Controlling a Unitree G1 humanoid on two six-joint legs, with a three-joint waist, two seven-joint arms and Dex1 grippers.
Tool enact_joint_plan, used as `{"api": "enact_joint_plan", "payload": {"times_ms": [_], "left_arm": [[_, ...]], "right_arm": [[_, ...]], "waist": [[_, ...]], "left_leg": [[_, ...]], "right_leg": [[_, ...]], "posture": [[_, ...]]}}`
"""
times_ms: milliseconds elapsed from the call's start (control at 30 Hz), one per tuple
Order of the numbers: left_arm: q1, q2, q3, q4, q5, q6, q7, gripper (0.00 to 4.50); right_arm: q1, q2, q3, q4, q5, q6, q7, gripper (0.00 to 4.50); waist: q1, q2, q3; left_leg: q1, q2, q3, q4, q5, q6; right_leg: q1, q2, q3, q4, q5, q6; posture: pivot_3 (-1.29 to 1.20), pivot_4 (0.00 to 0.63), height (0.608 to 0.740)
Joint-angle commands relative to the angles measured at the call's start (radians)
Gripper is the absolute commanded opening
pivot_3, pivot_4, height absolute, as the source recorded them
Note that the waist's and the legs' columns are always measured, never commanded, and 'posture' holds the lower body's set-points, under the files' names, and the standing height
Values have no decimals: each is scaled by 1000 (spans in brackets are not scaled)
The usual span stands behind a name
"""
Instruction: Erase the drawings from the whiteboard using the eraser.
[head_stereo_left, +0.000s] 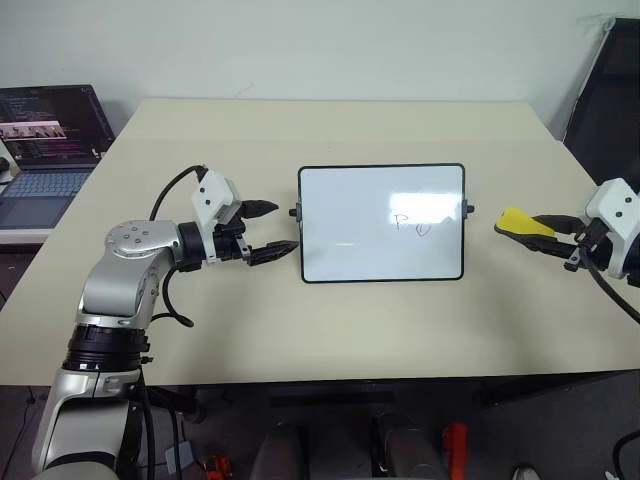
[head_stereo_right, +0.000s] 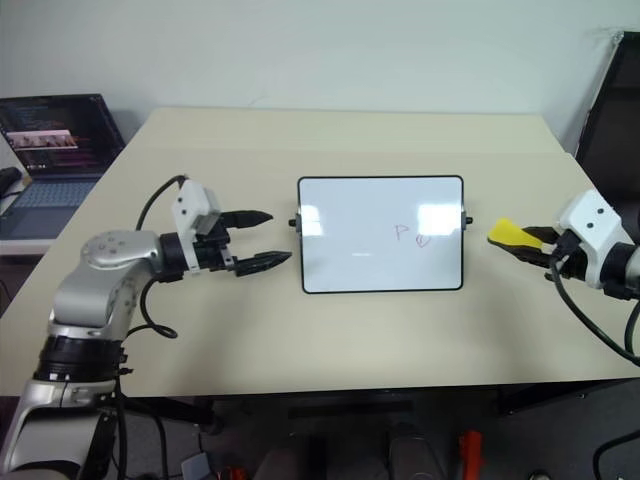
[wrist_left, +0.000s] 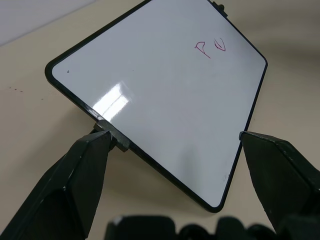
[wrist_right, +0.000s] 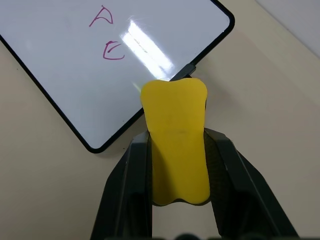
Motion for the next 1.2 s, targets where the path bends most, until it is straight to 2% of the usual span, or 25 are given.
{"api": "enact_joint_plan", "payload": {"times_ms": [33,367,500,600,733,833,1000,1200], "left_arm": [[-10,13,6,-29,6,-19,0,4500],[-28,-1,3,-31,5,-22,-1,4500],[-33,-13,-5,-34,5,-21,-2,4500],[-35,-21,-5,-35,3,-21,1,4500],[-18,-28,-12,-42,3,-18,1,4500],[-23,-34,-18,-41,5,-15,2,4500],[-22,-42,-22,-63,-1,0,8,4500],[-4,-36,-14,-86,-6,14,13,4500]], "right_arm": [[-14,-21,-15,-6,-2,-14,5,1092],[-61,12,-7,-35,36,22,-13,1092],[-169,147,37,-83,52,41,-120,1092],[-218,240,89,-73,-7,24,-218,1092],[-303,424,203,6,-123,-47,-389,1091],[-321,506,251,67,-180,-96,-446,1091],[-325,577,291,141,-217,-132,-476,1091],[-338,581,333,253,-282,-163,-483,1091]], "waist": [[0,0,0],[-2,0,0],[-8,0,0],[-7,0,0],[-6,0,0],[-6,0,0],[2,0,0],[-2,0,0]], "left_leg": [[0,0,0,0,0,0],[0,0,0,0,0,0],[1,0,0,0,0,0],[1,1,-1,1,0,0],[0,0,0,1,0,0],[0,0,0,0,0,0],[-1,0,-1,0,0,0],[1,0,-1,1,0,0]], "right_leg": [[0,0,0,0,0,0],[0,0,0,0,0,0],[0,0,0,2,0,0],[0,1,0,3,0,0],[0,0,0,2,2,-4],[-1,0,0,3,3,-4],[-1,0,-1,3,3,-4],[0,0,-1,4,3,-5]], "posture": [[0,150,740],[0,150,740],[0,150,740],[0,150,740],[0,150,740],[0,150,740],[0,150,740],[0,150,740]]}}
